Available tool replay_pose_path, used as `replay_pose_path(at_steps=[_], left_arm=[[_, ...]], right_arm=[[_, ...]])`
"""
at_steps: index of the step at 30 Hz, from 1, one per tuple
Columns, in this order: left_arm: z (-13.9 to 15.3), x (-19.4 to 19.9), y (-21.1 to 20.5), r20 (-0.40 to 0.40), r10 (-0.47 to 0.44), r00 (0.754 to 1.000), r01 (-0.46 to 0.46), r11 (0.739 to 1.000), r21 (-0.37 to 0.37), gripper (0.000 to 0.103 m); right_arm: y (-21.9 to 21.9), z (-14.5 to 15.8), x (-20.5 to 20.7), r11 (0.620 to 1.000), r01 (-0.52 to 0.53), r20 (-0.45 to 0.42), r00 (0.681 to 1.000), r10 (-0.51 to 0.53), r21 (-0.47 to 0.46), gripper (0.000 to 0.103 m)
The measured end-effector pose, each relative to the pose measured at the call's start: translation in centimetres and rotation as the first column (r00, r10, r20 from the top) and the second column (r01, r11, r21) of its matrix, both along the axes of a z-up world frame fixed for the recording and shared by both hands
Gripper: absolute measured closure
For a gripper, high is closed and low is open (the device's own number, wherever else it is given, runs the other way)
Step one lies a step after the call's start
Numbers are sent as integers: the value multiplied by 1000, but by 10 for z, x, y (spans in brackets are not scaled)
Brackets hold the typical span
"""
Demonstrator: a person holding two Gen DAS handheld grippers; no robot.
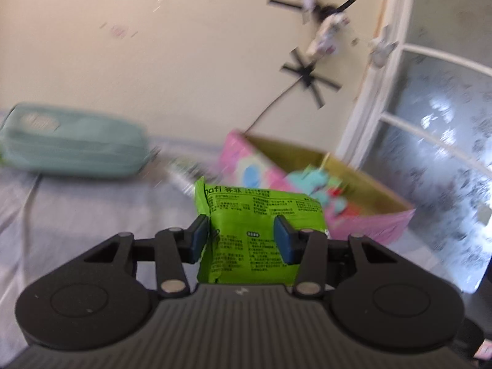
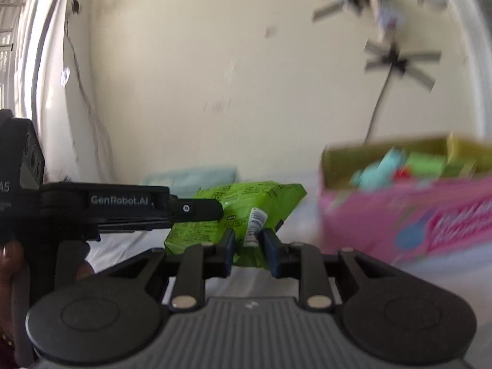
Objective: Organize objects
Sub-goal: 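Carry the green wet-wipe pack with the left gripper and release it into the tin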
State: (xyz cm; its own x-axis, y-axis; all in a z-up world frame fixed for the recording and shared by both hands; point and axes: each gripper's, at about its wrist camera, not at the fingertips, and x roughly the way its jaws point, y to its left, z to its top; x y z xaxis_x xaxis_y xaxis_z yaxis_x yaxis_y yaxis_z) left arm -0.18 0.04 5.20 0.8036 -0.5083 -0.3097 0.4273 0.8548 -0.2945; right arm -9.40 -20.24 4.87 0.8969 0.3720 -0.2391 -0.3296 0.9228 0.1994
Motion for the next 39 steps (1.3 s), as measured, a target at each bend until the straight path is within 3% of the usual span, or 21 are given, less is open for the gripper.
replay_pose_path(at_steps=[4, 9, 25, 39], left_arm=[[19, 12, -43, 87, -51, 995, 49, 998, 30, 54], [23, 41, -86, 81, -83, 993, 80, 996, 44, 54], [28, 85, -142, 85, -24, 996, 12, 990, 143, 54], [21, 98, -169, 80, -9, 997, -6, 984, 180, 54]], right_arm=[[-17, 15, 2, 991, 131, 114, 985, -129, -12, 82], [-52, 21, 27, 973, 227, 95, 969, -230, 37, 83], [-87, 12, 94, 958, 287, 64, 956, -287, 5, 83], [-100, 3, 117, 921, 388, 50, 921, -386, -23, 84]])
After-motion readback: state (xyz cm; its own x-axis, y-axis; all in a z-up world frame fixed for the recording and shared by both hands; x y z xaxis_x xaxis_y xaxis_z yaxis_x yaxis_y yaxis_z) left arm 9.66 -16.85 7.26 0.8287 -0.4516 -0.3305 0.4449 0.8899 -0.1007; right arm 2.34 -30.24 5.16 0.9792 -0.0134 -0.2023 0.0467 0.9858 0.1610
